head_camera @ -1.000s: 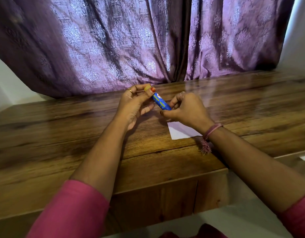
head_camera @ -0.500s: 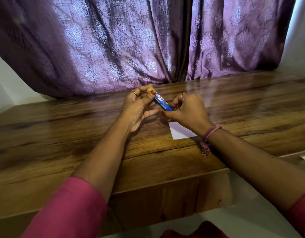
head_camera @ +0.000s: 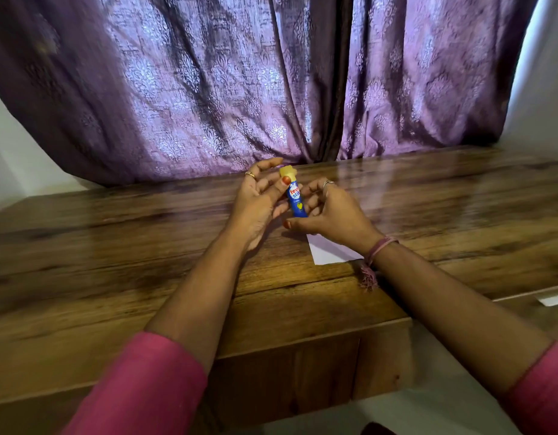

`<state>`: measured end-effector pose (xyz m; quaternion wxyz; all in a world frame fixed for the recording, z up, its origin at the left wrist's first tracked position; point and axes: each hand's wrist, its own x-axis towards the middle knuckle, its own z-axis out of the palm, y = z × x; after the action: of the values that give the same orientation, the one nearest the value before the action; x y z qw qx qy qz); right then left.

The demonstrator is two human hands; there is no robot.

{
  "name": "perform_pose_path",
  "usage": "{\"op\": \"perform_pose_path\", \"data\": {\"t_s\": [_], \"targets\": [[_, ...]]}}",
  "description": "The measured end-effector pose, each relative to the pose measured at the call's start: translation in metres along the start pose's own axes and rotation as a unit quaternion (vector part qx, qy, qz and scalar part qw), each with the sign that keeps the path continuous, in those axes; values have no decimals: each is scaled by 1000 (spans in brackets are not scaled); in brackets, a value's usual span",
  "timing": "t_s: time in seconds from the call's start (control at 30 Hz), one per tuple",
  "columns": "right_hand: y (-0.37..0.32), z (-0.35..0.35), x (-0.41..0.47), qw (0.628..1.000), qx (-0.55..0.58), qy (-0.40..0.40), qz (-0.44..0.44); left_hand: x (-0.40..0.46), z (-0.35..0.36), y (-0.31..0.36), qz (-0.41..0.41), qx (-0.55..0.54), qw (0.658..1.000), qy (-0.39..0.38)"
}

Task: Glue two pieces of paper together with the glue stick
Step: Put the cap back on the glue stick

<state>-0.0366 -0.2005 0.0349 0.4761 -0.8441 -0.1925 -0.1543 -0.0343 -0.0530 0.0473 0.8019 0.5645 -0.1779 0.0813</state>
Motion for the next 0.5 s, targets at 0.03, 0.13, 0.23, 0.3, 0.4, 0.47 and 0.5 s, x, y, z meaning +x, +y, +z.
{"op": "perform_pose_path", "data": {"t_s": [0.03,0.13,0.23,0.3,0.4,0.47,0.5], "targets": [[0,0,1,1000,15,-24,0,0,0,0,7,6,1000,-5],[2,2,1,997,58,-59,-1,1,-4,-1,8,25,999,-29],[4,2,1,997,50,-58,-8,2,-10,-5,13,85,996,-38],[5,1,1,998,33,-52,-15,2,-13,-9,25,147,988,-34],[8,-3,5,999,31,-35,7,2,-15,-14,44,160,986,-14],[12,-7,8,999,24,-19,23,2,-16,-15,55,141,989,7],[14,-8,9,999,23,-17,31,2,-16,-14,55,134,989,13]]}}
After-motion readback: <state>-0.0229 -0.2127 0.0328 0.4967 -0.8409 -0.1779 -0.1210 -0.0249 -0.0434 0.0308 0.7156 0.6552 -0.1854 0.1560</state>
